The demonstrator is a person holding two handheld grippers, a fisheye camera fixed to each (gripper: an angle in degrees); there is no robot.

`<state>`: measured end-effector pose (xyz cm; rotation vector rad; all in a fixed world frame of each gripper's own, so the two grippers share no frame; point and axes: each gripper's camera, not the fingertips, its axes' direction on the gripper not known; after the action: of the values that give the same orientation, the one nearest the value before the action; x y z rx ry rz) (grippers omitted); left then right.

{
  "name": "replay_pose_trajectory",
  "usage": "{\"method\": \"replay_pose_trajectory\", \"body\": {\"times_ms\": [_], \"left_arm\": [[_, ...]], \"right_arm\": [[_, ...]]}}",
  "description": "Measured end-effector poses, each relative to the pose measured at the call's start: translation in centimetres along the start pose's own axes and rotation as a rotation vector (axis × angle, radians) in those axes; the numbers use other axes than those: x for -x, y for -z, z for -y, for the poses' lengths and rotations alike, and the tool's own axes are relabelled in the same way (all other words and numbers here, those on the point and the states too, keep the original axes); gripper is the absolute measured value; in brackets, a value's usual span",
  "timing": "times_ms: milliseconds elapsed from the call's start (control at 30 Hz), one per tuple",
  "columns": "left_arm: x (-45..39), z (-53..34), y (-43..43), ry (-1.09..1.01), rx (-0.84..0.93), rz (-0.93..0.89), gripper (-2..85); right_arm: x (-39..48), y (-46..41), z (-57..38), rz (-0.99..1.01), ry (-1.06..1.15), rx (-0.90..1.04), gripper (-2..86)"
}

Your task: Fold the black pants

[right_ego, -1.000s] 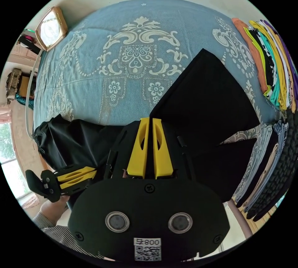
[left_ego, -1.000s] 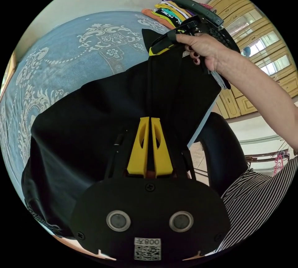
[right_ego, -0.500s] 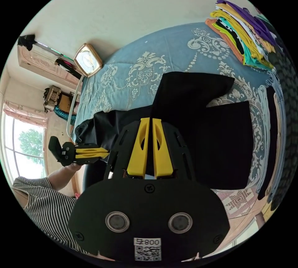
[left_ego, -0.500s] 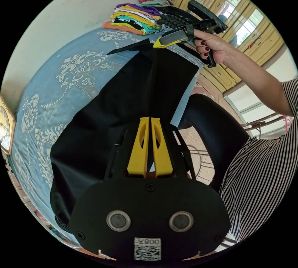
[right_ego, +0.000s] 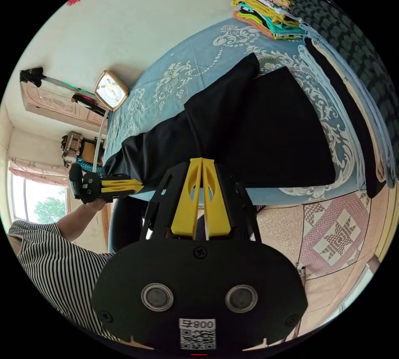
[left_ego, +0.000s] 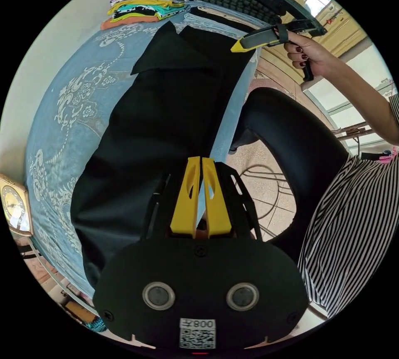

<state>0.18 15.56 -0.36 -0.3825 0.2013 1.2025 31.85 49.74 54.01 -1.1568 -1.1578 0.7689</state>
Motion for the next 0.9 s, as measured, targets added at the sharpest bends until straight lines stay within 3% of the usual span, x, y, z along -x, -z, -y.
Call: {"method": "replay_pose_trajectory", "body": {"times_ms": [233, 433, 600, 733, 900], "left_arm": [[1.0, 4.3, -2.9, 0.03, 0.044, -0.001, 1.6], [4.8, 7.4, -1.1, 0.128, -0.206, -0.177, 3.5], [13.4, 12.3, -4.1, 0.428, -0.36, -0.453, 5.3], [16.1, 15.2, -5.8, 0.498, -0.395, -0.495, 4.8], [16.8, 18.1, -7.6, 0.498, -0.378, -0.483, 3.7]], "right_arm": [[1.2, -1.0, -2.0, -0.148, 0.122, -0.01, 3.5], [4.9, -3.3, -2.6, -0.357, 0.351, -0.017, 7.7], [6.8, -5.5, -2.3, -0.459, 0.499, -0.026, 8.8], [7.4, -8.3, -1.5, -0.607, 0.608, -0.029, 8.6], [5.3, -11.1, -1.2, -0.634, 0.61, 0.047, 5.9]]}}
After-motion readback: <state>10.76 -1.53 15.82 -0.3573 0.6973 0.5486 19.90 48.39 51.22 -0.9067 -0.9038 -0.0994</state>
